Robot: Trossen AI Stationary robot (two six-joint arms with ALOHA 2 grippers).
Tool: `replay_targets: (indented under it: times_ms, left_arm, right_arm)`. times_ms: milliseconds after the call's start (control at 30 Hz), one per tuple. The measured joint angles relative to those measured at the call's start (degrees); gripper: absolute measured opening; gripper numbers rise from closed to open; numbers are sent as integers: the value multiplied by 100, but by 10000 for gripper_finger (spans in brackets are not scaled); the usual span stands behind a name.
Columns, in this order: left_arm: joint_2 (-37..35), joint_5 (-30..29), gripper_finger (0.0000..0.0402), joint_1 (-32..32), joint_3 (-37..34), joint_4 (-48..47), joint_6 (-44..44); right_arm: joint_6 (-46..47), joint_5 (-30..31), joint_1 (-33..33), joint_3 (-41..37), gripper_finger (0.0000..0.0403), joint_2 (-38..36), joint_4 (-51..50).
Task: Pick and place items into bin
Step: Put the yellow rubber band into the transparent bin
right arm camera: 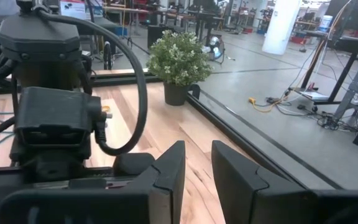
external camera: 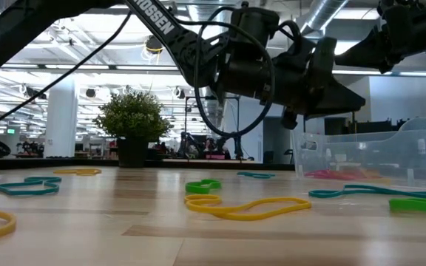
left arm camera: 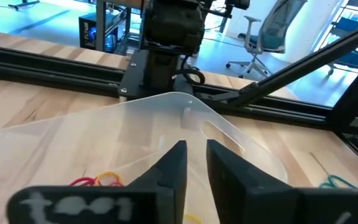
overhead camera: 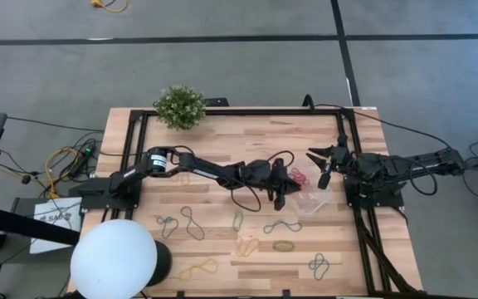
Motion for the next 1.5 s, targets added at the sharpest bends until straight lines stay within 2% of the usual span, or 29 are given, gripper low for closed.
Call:
replay_targets:
  times_ms: [300, 467, 567, 800, 867, 967, 1033, 1133, 1333, 1500]
  left_arm:
    - [-8, -11, 84, 52, 0, -54, 82]
    - [-458, 303, 82, 255, 0, -802, 310]
    - [-992, 440, 82, 443, 5, -2050, 549]
    - [-2180, 365, 81, 718, 9, -5826, 816]
    - [-2364, 119, 81, 685, 1, -7032, 841]
    - [-2518, -693, 81, 581, -84, -8573, 755]
    - [-2582, -1220, 81, 502, -262, -9138, 672]
    - [-2590, -1441, 81, 446, -617, -9614, 654]
    - [-2853, -746, 81, 472, -1579, -9768, 1005]
    - [-3540, -1201, 81, 494, -2493, -9191, 941]
  right_arm:
    - [0, 0, 0, 0, 74, -1, -8]
    - [0, 0, 0, 0, 74, -1, -90]
    - [0, 0, 0, 0, 74, -1, -110]
    - [6, 0, 1, 0, 74, -2, -174]
    - [10, -1, 2, 0, 74, -1, -227]
    - [15, -2, 2, 0, 74, 0, -341]
    - [77, -2, 1, 0, 74, 0, -391]
    - [247, -7, 1, 0, 74, -1, -480]
    - [372, -10, 2, 0, 74, -1, -554]
    - [376, -10, 0, 0, 74, 0, -622]
